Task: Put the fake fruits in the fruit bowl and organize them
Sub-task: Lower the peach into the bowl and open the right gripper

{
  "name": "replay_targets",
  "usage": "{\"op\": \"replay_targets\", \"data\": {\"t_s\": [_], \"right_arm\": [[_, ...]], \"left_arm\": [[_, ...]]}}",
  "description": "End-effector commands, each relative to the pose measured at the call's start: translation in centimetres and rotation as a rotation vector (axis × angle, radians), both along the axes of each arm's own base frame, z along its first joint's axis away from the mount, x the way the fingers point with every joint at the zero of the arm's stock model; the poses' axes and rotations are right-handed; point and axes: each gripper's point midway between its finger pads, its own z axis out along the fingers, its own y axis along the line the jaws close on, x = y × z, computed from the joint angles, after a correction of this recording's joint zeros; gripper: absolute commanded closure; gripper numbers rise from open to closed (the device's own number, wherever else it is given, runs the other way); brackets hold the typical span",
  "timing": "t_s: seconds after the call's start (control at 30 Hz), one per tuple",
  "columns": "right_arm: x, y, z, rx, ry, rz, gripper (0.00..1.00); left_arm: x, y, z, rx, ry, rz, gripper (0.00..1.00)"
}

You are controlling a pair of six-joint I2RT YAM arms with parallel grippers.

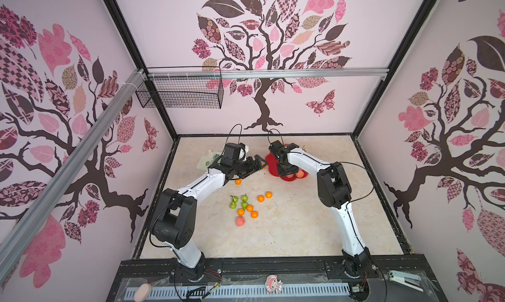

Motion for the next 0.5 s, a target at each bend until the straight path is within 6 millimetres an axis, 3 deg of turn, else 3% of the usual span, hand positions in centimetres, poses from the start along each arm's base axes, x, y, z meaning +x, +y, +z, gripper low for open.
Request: {"op": "replay_targets", "data": {"t_s": [0.0,0.47], "right_arm": [[0.5,0.2,4.3,0.044,-0.065,-0.010,0.48],[-0.2,0.3,8.7,0.117,-0.131,-0.019,0.43]], "left_arm": [[0.6,-0.2,2.3,-0.034,-0.049,-0.005,0.05],[-2.4,1.1,3.2,-0.009,-0.042,0.007,0.05]]}}
